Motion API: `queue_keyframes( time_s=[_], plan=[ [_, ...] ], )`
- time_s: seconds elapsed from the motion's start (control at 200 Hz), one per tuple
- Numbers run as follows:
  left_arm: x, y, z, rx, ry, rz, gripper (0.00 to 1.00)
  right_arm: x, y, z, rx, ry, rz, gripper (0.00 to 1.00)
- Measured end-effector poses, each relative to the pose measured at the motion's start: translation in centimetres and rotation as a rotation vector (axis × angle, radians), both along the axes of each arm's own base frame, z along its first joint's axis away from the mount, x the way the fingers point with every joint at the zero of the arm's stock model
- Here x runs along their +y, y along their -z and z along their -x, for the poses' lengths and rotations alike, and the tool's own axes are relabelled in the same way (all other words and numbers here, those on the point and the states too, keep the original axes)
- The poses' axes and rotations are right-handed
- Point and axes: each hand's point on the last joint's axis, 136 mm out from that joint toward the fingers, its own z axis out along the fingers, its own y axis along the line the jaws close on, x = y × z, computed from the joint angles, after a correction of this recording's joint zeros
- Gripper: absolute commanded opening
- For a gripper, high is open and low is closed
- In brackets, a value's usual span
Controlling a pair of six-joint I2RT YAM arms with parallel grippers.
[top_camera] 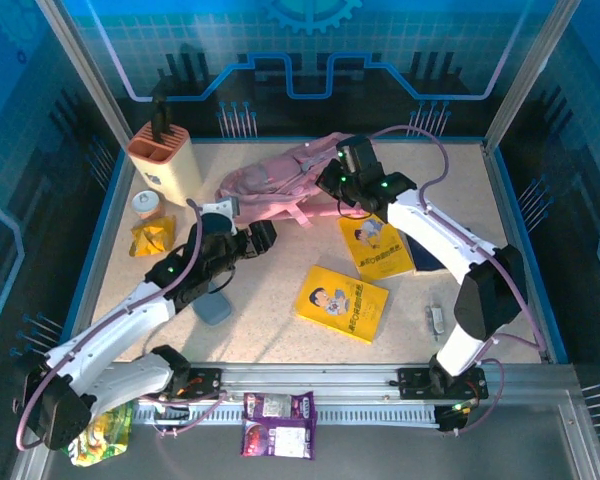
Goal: Pack the student bag
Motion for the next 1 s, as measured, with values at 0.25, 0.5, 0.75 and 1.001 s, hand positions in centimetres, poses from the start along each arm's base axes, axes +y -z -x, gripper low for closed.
queue_keyframes(
  time_s=[0.25, 0.5, 0.75, 1.001],
  plan=[
    [-2.6, 1.3, 1.2, 0.042, 0.090, 0.021, 0.63, -1.0, 2.3, 3.0, 0.070, 0.007, 0.041, 0.00],
    [-6.9, 4.1, 1.6, 0.093, 0.201, -0.010, 0.61, -0.9, 5.1, 5.0, 0.136, 0.003, 0.064, 0.00],
    [-9.9, 3.9, 0.4, 0.075, 0.267, -0.055, 0.57, -0.7, 5.0, 5.1, 0.136, 0.000, 0.058, 0.00],
    [-11.0, 4.2, -0.9, 0.069, 0.284, -0.088, 0.52, -0.5, 5.0, 5.2, 0.140, -0.010, 0.051, 0.00]
  ],
)
